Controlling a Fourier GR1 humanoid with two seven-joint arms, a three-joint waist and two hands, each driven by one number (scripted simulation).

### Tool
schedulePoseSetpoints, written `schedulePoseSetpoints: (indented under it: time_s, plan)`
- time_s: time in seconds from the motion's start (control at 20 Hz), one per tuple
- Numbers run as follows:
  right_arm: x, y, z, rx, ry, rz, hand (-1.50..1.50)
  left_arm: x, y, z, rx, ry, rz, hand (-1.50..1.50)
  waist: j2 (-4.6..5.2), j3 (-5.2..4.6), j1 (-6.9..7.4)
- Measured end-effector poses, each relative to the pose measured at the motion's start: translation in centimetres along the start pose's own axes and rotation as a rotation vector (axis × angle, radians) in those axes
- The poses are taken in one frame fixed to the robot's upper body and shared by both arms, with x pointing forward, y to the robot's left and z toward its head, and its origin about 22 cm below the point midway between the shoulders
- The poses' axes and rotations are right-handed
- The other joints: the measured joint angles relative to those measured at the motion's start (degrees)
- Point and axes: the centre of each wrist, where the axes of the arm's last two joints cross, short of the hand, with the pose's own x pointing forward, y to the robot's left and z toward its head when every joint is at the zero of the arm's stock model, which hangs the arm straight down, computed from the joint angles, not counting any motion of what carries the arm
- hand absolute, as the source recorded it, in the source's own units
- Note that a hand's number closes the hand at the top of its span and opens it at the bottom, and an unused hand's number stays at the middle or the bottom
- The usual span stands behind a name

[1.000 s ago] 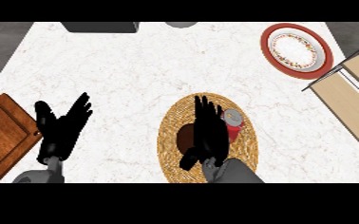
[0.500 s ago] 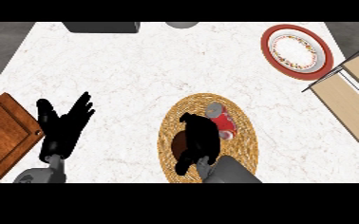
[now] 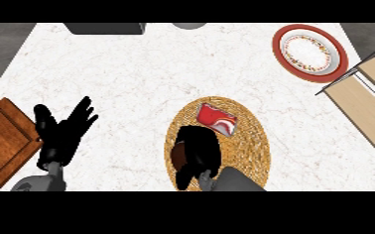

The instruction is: Pick the cupcake from the placemat and place it in the tiered shelf

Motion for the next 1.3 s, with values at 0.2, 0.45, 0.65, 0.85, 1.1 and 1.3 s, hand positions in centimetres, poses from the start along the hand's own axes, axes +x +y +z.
schedulePoseSetpoints:
  time_s: [0.2,0.45,0.65,0.85,1.1,1.3]
  plan:
    - [0.6,-1.5,1.1,-0.102,-0.003,-0.041,1.5,-0.3,0.4,0.0,0.01,-0.009,0.006,0.0,0.02,0.07,-0.54]
    - [-4.3,-8.0,-2.9,-0.342,0.285,-0.21,1.5,-0.8,1.2,0.8,0.044,-0.006,0.017,0.0,-0.11,0.15,-2.46]
    - [-6.4,-13.0,-4.2,-0.556,0.397,-0.244,1.5,-0.9,0.9,1.0,0.041,-0.012,0.016,0.0,-0.3,0.03,-2.53]
    - [-6.1,-18.6,-3.8,-0.771,0.43,-0.233,1.5,-0.7,0.9,0.9,0.042,0.003,0.011,0.0,-0.55,-0.09,-2.64]
    - [-4.3,-23.8,-1.8,-0.977,0.455,-0.228,1.5,-1.0,0.9,1.0,0.04,-0.001,0.015,0.0,-0.87,-0.18,-2.74]
    - [-3.3,-27.5,0.4,-1.099,0.468,-0.234,1.5,-1.0,0.7,1.1,0.044,-0.001,0.013,0.0,-0.89,-0.19,-2.65]
